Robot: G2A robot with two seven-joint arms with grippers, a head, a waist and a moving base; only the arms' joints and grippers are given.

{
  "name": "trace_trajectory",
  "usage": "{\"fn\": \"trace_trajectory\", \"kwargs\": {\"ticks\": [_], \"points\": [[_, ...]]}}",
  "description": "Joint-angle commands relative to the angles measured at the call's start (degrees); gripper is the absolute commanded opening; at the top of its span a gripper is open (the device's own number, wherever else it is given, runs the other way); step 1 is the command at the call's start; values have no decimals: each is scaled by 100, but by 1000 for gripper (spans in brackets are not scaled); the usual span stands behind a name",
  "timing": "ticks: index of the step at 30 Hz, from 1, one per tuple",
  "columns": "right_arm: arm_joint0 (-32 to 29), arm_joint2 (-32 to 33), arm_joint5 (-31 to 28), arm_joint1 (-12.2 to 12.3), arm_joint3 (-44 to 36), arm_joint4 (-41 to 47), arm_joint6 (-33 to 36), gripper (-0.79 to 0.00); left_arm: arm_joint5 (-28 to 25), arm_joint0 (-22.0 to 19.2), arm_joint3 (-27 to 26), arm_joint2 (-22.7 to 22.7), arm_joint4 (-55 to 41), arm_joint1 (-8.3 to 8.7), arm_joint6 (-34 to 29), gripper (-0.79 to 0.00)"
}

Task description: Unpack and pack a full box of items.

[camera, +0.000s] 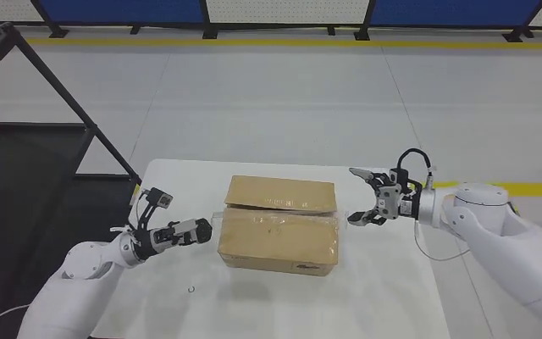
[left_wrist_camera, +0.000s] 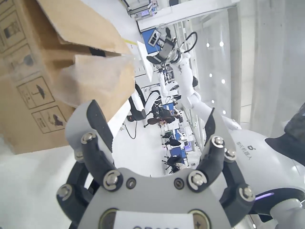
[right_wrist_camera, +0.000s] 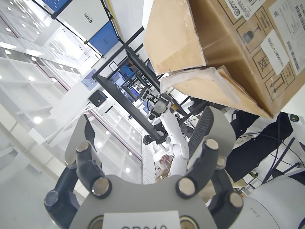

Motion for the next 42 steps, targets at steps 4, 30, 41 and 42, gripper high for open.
{"fn": "trace_trajectory", "kwargs": {"ticks": [4,30,41,42], "points": [[-136,113,-440,-14,-183,-256,328,0,100,-105,23,-38,1,-29,28,0],[-511,-451,-1324,-666,-807,-1149,-1025,0,273,277,408,-242,476,-70,185,0],[-595,-544,-1481,-861,-917,-1426,-1522,0,544,249,516,-124,487,-165,326,0],[-556,-584,-1508,-914,-890,-1479,-1560,0,544,231,546,-104,497,-178,336,0]]}}
